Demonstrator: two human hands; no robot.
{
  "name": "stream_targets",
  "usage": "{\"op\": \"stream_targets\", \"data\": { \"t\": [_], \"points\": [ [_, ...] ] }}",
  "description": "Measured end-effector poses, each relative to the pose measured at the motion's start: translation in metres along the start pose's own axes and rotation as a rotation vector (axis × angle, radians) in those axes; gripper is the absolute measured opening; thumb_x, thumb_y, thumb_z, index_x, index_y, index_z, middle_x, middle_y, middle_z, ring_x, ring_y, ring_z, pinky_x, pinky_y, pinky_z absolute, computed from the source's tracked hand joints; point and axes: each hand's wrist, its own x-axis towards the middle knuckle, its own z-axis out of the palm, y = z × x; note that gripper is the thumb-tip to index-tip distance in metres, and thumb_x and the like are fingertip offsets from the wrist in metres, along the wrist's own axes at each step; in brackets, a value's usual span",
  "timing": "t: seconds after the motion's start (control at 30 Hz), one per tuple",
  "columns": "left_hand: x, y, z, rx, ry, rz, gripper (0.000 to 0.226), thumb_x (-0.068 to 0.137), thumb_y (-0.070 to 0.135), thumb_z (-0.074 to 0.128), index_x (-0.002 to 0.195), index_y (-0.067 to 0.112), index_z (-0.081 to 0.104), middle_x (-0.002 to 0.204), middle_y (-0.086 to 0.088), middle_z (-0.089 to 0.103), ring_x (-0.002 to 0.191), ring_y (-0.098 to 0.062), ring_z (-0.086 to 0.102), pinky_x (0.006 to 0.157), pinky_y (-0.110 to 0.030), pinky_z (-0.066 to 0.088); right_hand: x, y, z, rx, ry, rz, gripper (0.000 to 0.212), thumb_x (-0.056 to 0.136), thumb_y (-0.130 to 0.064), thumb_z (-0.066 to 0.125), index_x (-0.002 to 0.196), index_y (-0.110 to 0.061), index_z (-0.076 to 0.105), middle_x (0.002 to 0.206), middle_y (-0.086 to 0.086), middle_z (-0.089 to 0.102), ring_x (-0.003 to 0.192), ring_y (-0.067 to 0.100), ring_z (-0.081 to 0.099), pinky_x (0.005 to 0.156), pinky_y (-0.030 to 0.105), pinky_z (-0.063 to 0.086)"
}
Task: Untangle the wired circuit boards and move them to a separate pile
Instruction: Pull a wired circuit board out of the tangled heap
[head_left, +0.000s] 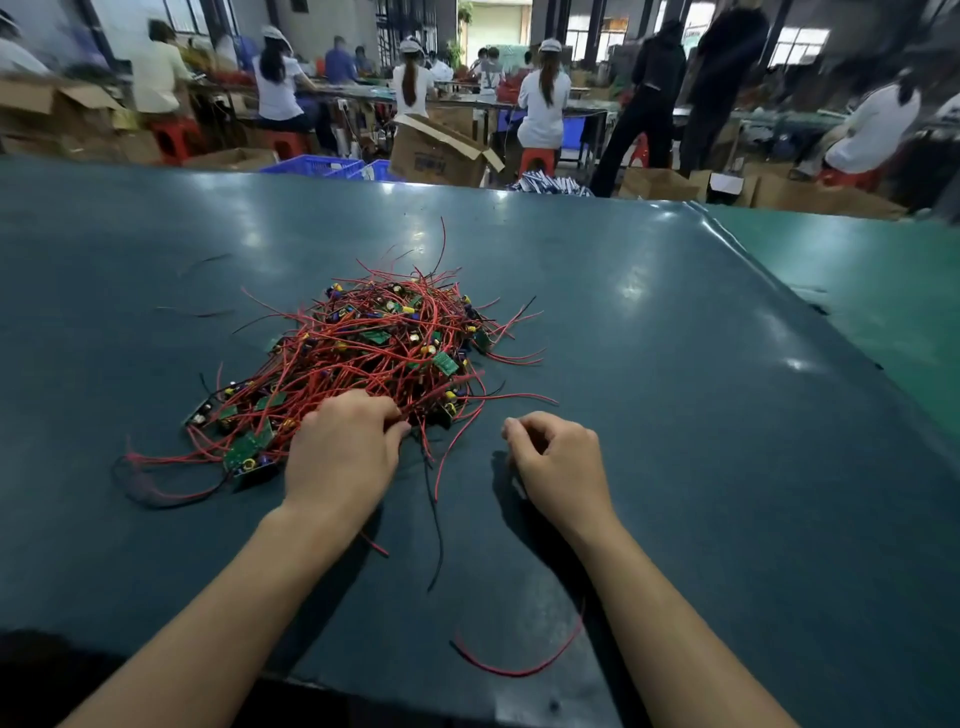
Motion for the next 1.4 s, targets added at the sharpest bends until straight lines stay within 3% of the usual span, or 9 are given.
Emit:
{"op": "stream_targets", "data": {
  "t": [0.23,0.4,0.53,0.73,0.9,1.0,1.13,1.3,1.4],
  "points": [
    [0.023,0.038,-0.042,-0.537,0.261,0.043,0.012,0.085,0.033,0.075,0.085,0.020,0.077,0.073,0.006,0.073,0.070,-0.016,0.069,0.071,-0.030,0.055,-0.002,-0.004,-0.003,0.118,0.001,0.023,0.028,0.094,-0.024,0.061,0.072,-0.009,0.069,0.060,0.007,0.065,0.058,0.028,0.057,0.059,0.038,0.050],
    [0.041,0.080,-0.022,-1.369,-0.124,-0.005,0.004,0.090,0.005,0.065,0.088,0.003,0.069,0.076,-0.004,0.075,0.068,-0.016,0.071,0.065,-0.023,0.057,-0.004,-0.014,-0.019,0.836,-0.124,0.214,0.034,0.086,-0.042,0.060,0.089,-0.010,0.072,0.072,0.009,0.068,0.051,0.018,0.058,0.038,0.023,0.042],
    [0.031,0.082,0.034,-1.287,-0.338,-0.010,0.013,0.090,-0.003,0.061,0.082,0.007,0.064,0.073,-0.005,0.068,0.068,-0.013,0.064,0.068,-0.025,0.056,0.000,-0.011,-0.027,0.889,-0.041,0.277,0.035,0.082,-0.044,0.060,0.083,-0.012,0.074,0.076,0.009,0.071,0.052,0.017,0.060,0.038,0.023,0.044],
    [0.033,0.069,0.074,-1.142,-0.237,0.037,0.011,0.094,-0.003,0.056,0.086,0.004,0.058,0.074,-0.004,0.064,0.066,-0.010,0.060,0.066,-0.019,0.051,0.012,0.002,-0.027,0.755,-0.012,0.336,0.009,0.088,-0.011,0.069,0.097,-0.010,0.071,0.079,0.003,0.073,0.064,0.014,0.066,0.042,0.024,0.049],
    [0.038,0.070,0.088,-1.083,-0.239,-0.031,0.007,0.097,-0.001,0.052,0.090,-0.001,0.054,0.070,-0.008,0.062,0.056,-0.008,0.061,0.054,-0.019,0.051,0.032,0.005,-0.039,0.797,-0.225,0.431,0.025,0.081,-0.024,0.070,0.100,-0.008,0.067,0.086,0.010,0.072,0.063,0.019,0.069,0.044,0.025,0.052],
    [0.047,0.075,0.091,-1.123,-0.302,-0.158,0.007,0.099,0.005,0.052,0.094,0.000,0.053,0.073,-0.015,0.066,0.056,-0.022,0.065,0.050,-0.028,0.054,0.035,0.009,-0.033,0.797,-0.080,0.405,0.010,0.092,-0.016,0.064,0.093,-0.014,0.074,0.087,0.006,0.073,0.062,0.017,0.068,0.044,0.024,0.051],
    [0.048,0.077,0.088,-1.340,-0.280,-0.225,0.008,0.100,0.006,0.050,0.098,-0.001,0.049,0.071,-0.022,0.065,0.045,-0.019,0.063,0.040,-0.028,0.052,0.033,0.010,-0.029,0.808,0.058,0.364,0.012,0.092,-0.009,0.064,0.090,-0.014,0.075,0.085,0.006,0.074,0.066,0.021,0.071,0.043,0.024,0.050],
    [0.047,0.068,0.084,-1.381,-0.475,-0.076,0.035,0.079,0.012,0.071,0.112,0.003,0.061,0.083,-0.007,0.073,0.071,-0.015,0.071,0.063,-0.023,0.056,0.031,0.010,-0.029,0.861,0.041,0.337,0.013,0.092,-0.011,0.064,0.087,-0.014,0.076,0.084,0.008,0.075,0.065,0.020,0.070,0.043,0.023,0.049],
    [0.044,0.072,0.085,-1.250,-0.348,0.002,0.024,0.079,0.000,0.074,0.103,-0.002,0.070,0.091,-0.009,0.076,0.081,-0.012,0.071,0.075,-0.021,0.056,0.031,0.009,-0.025,0.806,0.053,0.303,0.014,0.092,-0.015,0.065,0.088,-0.015,0.078,0.089,0.006,0.075,0.069,0.014,0.068,0.045,0.023,0.049]
  ]
}}
